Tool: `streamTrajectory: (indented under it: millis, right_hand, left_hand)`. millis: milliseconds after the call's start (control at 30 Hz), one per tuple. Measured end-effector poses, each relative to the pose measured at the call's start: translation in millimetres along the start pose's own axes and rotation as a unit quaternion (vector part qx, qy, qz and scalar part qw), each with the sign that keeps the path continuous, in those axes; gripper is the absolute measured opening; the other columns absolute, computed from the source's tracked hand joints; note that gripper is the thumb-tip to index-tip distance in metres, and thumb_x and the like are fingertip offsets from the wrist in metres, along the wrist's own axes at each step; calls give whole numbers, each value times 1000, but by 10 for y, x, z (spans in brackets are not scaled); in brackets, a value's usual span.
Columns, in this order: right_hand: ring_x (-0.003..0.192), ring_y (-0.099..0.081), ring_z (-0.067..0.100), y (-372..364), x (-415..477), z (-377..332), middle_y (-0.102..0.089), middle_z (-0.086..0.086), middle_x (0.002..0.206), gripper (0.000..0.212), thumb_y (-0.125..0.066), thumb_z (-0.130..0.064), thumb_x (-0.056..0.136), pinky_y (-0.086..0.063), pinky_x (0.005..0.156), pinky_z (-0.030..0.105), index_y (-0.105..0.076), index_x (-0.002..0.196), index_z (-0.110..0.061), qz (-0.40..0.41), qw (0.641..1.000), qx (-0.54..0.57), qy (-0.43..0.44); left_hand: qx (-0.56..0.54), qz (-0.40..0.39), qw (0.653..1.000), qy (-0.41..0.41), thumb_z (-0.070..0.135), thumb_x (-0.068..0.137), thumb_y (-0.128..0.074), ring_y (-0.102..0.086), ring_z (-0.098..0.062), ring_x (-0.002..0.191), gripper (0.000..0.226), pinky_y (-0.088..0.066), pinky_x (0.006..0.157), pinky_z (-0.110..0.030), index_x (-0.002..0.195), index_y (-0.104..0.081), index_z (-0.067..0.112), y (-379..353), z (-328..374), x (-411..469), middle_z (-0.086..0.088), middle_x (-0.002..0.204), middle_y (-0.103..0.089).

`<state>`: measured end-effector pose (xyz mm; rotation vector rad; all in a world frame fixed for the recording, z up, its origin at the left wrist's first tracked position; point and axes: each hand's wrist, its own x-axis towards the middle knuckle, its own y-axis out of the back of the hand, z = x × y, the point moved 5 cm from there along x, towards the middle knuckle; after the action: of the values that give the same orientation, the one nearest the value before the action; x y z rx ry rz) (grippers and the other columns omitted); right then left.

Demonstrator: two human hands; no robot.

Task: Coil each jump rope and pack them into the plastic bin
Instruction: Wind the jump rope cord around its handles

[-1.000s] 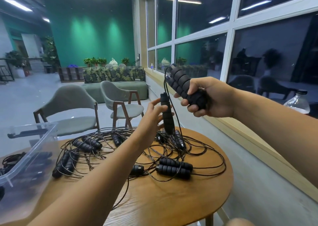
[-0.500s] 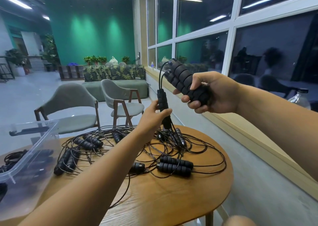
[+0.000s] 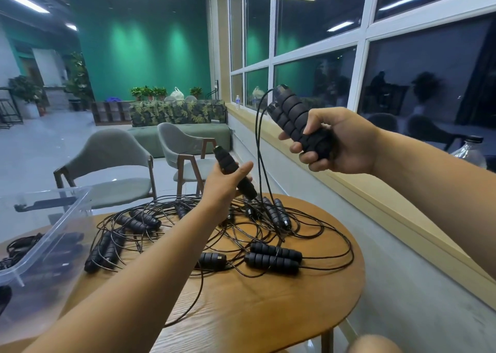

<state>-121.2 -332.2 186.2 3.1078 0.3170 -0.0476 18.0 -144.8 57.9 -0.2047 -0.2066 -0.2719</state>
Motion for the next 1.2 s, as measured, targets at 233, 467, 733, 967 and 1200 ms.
streamTrajectory:
  millis: [233,467,733,967,1200]
  right_hand:
    - [67,-44,17,44,-13,-19,-53,9,89,42,-46,-19,94,-37,50,23,-55,132,-4,10,1000,3,-3]
    - [68,-43,17,-94,-22,16,-52,9,90,47,-47,-20,92,-36,50,23,-54,136,-5,-39,999,-1,-12]
    - [67,-46,16,-149,21,-15,-53,10,90,47,-48,-20,94,-38,51,22,-53,138,-4,-26,999,-20,-9]
    - [66,-46,17,-125,32,-21,-53,10,90,44,-49,-21,93,-38,51,23,-55,134,-4,-5,999,-34,-10]
    - [66,-46,16,-89,-23,-68,-53,9,88,62,-48,-20,94,-38,51,22,-46,151,2,3,999,-45,7]
  left_hand:
    - [-111,22,983,143,55,95,-68,-70,-30,112,57,-62,73,-38,136,-53,19,143,-150,-20,-14,126,-67]
    - [-122,-202,958,166,-3,92,-70,-63,-29,131,61,-44,116,-44,146,-51,18,-23,-486,-330,-17,144,-60]
    - [86,-209,974,3,23,96,-75,-61,-19,132,56,-46,115,-47,146,-55,39,-282,-453,-443,-4,138,-67]
    - [244,-180,950,-75,34,100,-67,-64,-13,117,46,-51,109,-49,142,-47,38,-311,-191,-504,-12,136,-65]
    - [320,-94,939,-81,51,94,-70,-69,-23,91,36,-61,82,-34,106,-65,17,-101,-155,-309,-5,97,-71]
